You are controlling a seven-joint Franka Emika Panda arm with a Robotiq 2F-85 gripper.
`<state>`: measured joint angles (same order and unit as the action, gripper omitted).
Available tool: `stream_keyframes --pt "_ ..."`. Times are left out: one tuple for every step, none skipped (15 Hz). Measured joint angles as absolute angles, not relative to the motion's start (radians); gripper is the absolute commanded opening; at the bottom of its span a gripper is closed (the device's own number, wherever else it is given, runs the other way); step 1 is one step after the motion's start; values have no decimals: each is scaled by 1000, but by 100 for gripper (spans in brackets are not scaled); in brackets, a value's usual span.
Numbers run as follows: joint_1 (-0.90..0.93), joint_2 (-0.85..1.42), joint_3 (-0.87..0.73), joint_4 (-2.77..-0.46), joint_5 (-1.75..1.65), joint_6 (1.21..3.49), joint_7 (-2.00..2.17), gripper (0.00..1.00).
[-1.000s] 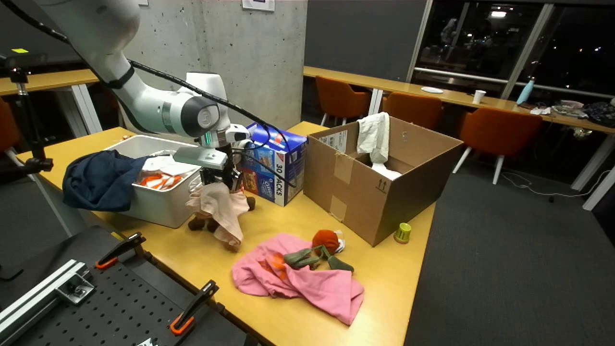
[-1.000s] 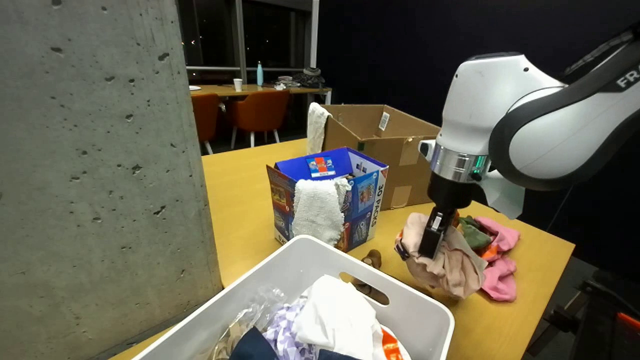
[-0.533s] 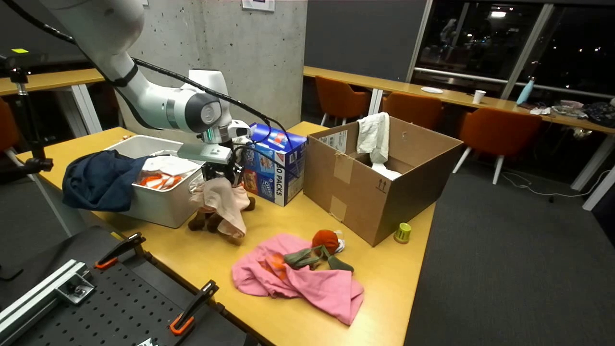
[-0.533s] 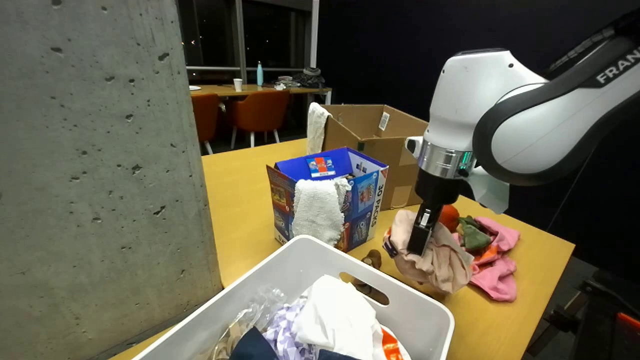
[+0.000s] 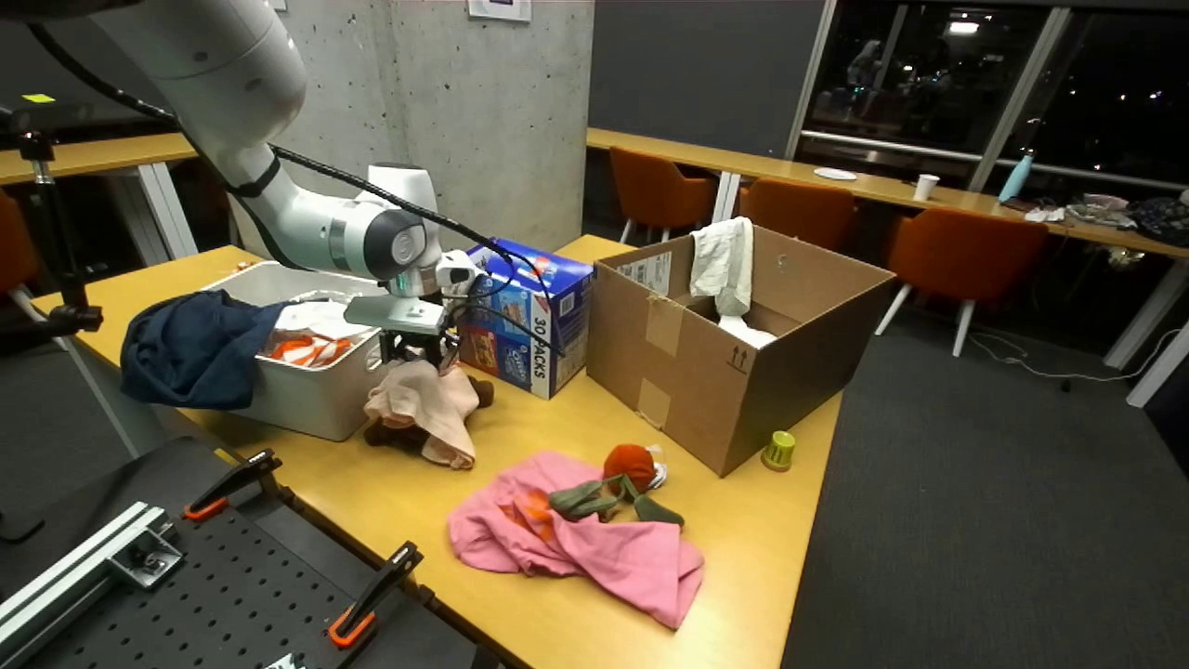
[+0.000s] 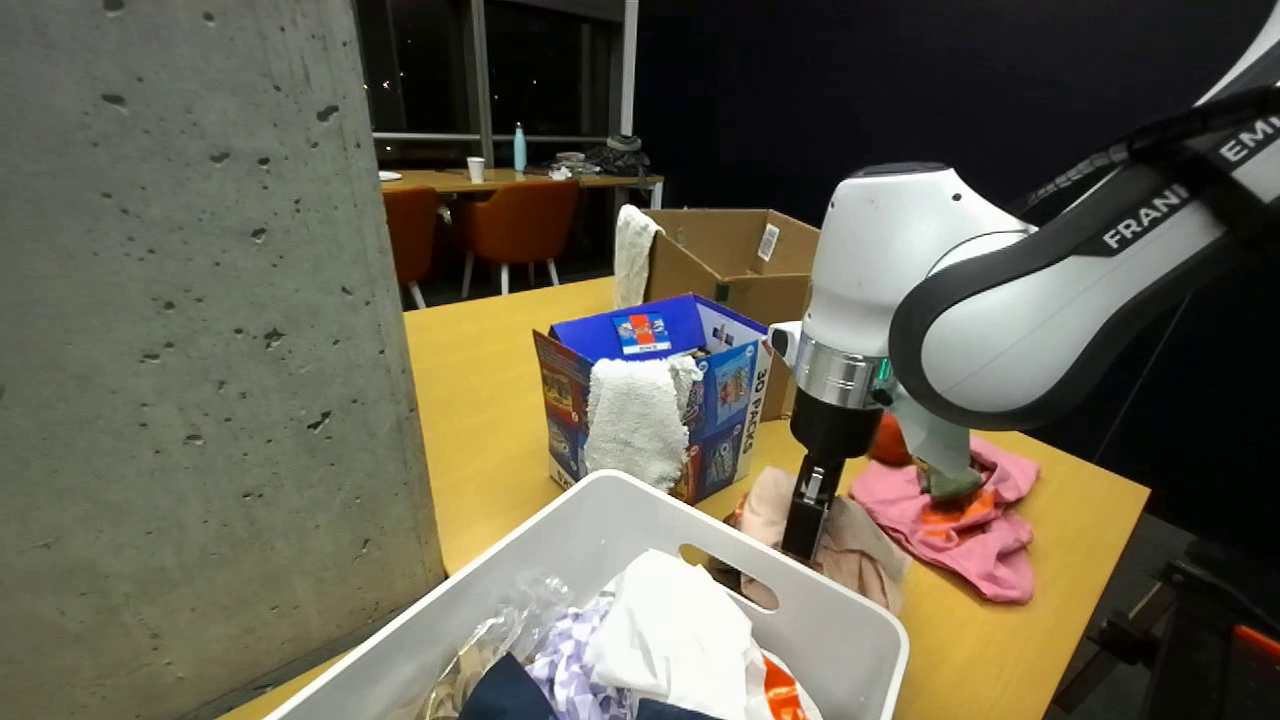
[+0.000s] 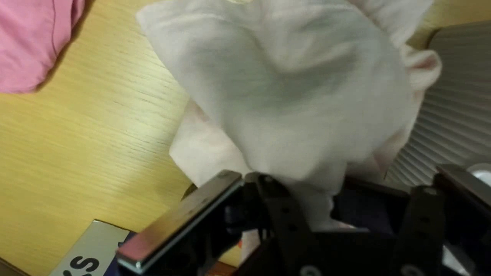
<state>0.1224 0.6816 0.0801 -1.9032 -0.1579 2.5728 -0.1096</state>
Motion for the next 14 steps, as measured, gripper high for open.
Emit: stream_keyframes --pt "122 679 78 -1907 -158 2576 -109 61" --pt "122 672 74 -1915 -158 2583 -109 68" --pt "122 661 68 -1928 -158 2595 -109 76" --pt "122 646 59 -1944 -158 2611 -108 82" --pt "121 629 51 -1964 -158 2629 -108 90" --pt "120 613 43 -1984 -158 2644 -108 97" --pt "119 598 36 -2002 -158 2659 -108 100" --pt "116 587 31 -2017 -158 2670 -108 100" --pt "112 580 29 -2028 -158 2680 -109 100" --pt "107 576 27 -2039 -158 2695 -109 100" --pt "102 573 26 -2050 -158 2714 -109 100" --pt "96 572 26 -2062 -158 2735 -110 100" --pt "88 572 27 -2073 -158 2753 -113 100" --pt "81 573 28 -2081 -158 2765 -119 100"
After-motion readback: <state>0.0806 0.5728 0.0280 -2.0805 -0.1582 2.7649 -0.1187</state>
